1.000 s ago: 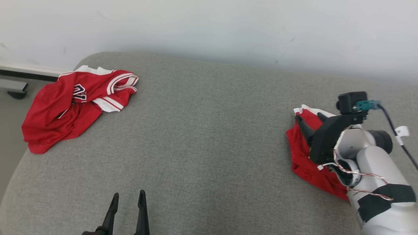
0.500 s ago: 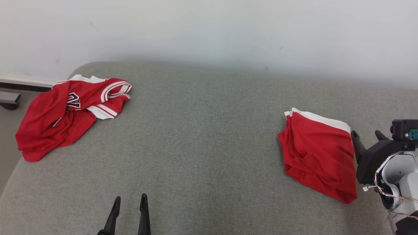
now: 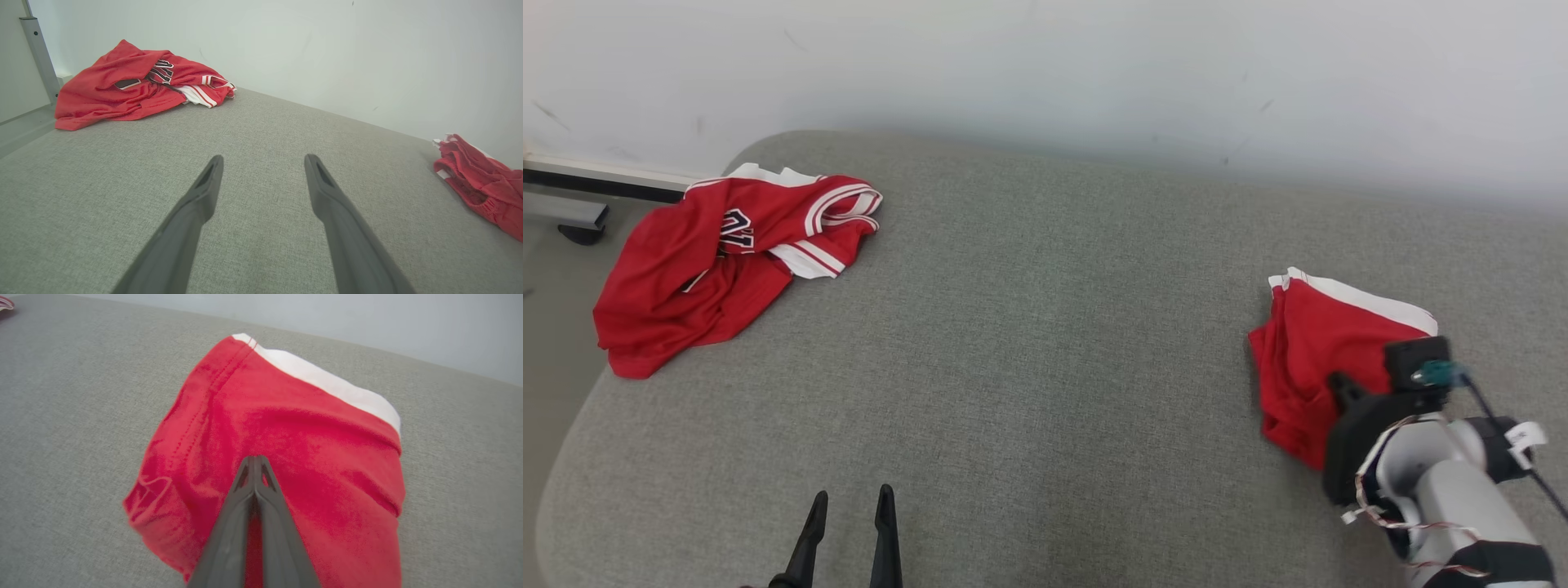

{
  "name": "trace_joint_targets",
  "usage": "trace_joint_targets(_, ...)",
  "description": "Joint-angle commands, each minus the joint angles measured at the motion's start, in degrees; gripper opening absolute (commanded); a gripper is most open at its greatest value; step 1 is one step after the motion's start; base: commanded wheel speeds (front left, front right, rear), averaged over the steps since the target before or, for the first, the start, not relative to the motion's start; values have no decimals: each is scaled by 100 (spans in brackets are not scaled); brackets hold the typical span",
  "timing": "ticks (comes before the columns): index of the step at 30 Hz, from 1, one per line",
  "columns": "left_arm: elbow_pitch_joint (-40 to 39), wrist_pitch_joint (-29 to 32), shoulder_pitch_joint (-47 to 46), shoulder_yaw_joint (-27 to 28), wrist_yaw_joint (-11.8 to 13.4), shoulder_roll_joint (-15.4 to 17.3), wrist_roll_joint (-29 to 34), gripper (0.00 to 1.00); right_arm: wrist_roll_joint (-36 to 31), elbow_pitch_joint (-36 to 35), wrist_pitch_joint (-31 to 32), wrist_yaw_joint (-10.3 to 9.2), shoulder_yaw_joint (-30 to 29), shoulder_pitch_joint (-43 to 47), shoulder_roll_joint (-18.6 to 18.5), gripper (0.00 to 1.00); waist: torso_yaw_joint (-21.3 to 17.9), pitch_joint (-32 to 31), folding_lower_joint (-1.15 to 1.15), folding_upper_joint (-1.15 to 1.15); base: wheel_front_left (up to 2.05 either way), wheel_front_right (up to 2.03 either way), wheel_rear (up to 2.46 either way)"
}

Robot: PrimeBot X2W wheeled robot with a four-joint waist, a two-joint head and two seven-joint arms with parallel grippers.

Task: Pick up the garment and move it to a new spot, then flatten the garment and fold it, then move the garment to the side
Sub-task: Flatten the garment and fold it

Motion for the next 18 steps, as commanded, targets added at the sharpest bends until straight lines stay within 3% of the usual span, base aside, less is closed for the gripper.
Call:
trace_joint_targets(1,22,-18,-35,11,-3,-6,-50,100,-45,82,40,-12,148,-9,66,0,19,-14,0,0,0,0,0)
trace_joint_targets(11,10,-18,29,39,29,-6,-62,100,336,299,136,-12,1411,62,518,0,-49,-55,0,0,0,0,0)
trace_joint_targets(18,27,-18,66,46,43,-6,-77,100,893,11,-26,-12,2013,161,543,0,-139,-121,0,0,0,0,0)
